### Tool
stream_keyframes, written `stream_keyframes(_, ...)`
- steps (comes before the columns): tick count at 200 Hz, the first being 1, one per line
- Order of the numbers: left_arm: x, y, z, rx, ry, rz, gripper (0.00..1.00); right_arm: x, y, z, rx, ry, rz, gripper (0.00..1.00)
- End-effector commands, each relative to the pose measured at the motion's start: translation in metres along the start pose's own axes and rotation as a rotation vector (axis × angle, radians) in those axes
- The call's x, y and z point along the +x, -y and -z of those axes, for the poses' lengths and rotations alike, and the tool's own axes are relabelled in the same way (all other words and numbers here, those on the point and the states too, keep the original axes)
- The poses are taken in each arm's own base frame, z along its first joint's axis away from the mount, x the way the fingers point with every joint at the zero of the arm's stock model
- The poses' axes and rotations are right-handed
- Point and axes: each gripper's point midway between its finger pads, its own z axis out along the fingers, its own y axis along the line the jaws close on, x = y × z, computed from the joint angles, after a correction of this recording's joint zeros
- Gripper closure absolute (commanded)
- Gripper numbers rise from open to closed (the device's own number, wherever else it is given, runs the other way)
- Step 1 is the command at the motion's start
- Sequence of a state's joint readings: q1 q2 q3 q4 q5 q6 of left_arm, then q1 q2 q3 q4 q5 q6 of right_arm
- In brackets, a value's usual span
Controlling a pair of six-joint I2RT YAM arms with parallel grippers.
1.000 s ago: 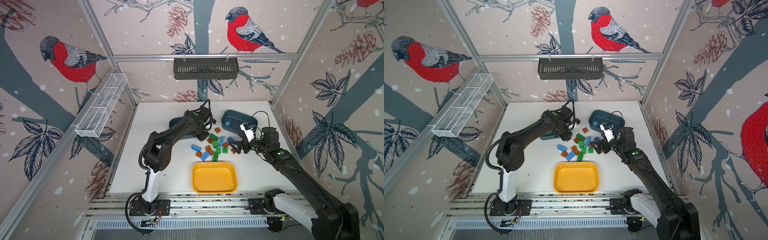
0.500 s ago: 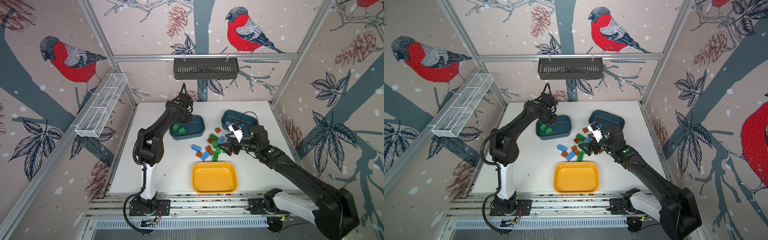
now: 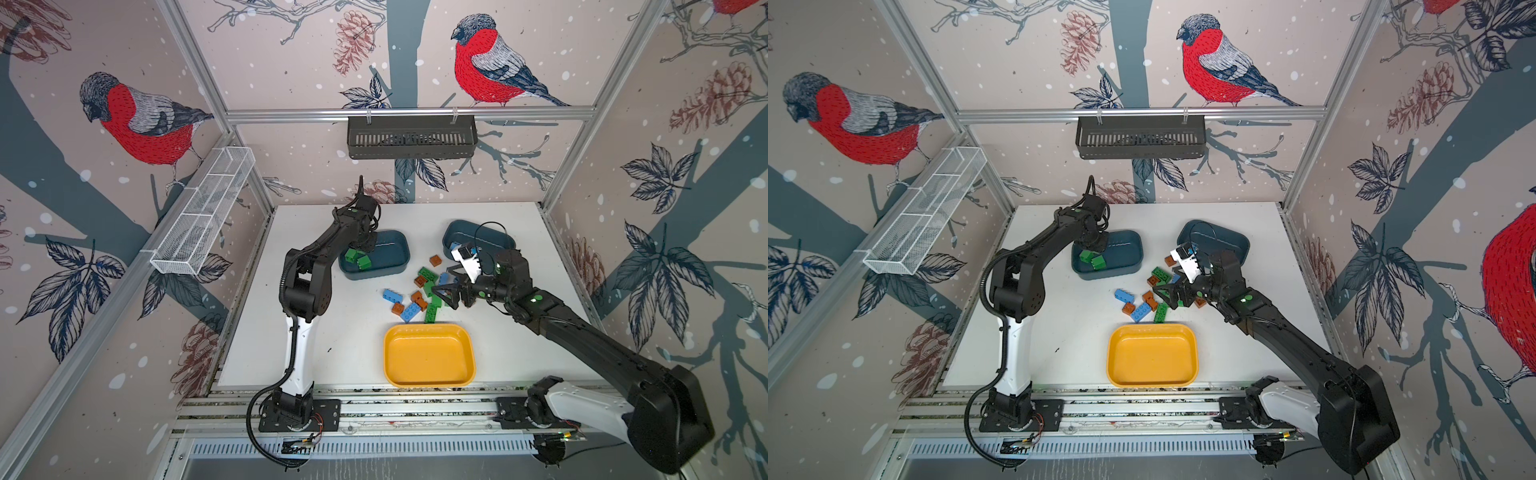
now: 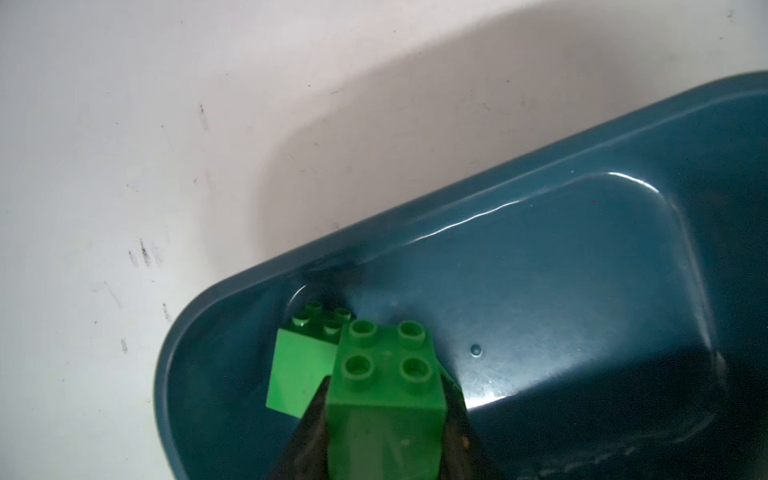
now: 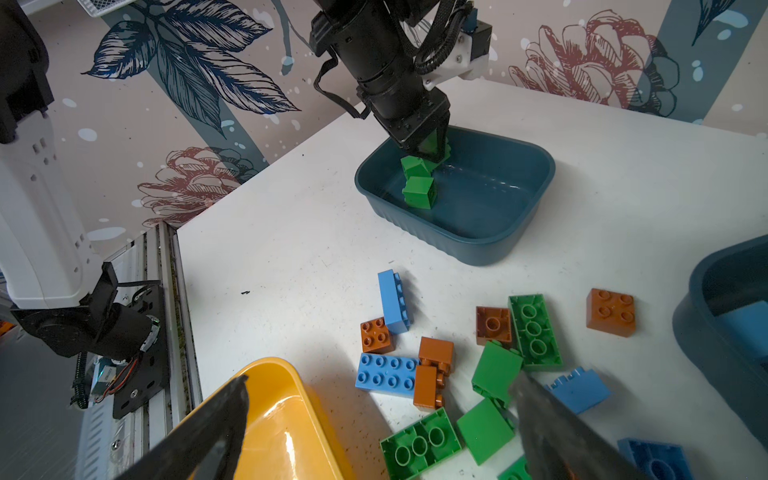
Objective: Sort the legos into containers by color
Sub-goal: 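Carry the green brick with the left gripper and drop it into the nearer teal bin, then return the left gripper to the pile and grasp a blue brick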
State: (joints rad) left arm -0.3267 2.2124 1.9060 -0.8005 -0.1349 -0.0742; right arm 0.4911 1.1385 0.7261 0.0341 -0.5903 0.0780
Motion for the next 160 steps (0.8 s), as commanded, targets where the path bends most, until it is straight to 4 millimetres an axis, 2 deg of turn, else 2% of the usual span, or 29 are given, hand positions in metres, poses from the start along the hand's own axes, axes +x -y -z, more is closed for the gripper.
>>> stream_keyframes(1,-0.002,-0.003,0.000,-0.012,0.014,0.020,0.56,-0.006,0.000,0.000,0.004,0.018,0.022,0.01)
stream_keyframes(24,0.000,0.001,0.003,0.018,0.036,0.022,0.45,-0.006,0.000,0.000,0.005,0.016,0.024,0.01)
stream_keyframes(53,0.008,-0.004,0.010,-0.001,0.025,0.017,0.42,-0.003,0.000,0.001,0.010,0.011,0.021,0.01)
stream_keyframes(75,0.014,-0.001,0.024,0.019,0.018,0.029,0.37,-0.001,0.000,0.000,0.008,0.006,0.020,0.01)
stream_keyframes(99,0.025,0.005,0.049,0.039,0.019,0.045,0.33,-0.001,0.001,0.001,0.015,0.003,0.023,0.01)
stream_keyframes(131,0.051,0.036,0.081,0.129,0.021,0.063,0.31,0.002,0.003,0.001,0.022,-0.009,0.027,0.01)
stream_keyframes(160,0.076,0.075,0.095,0.187,0.029,0.160,0.31,0.006,0.006,0.001,0.034,-0.027,0.033,0.01)
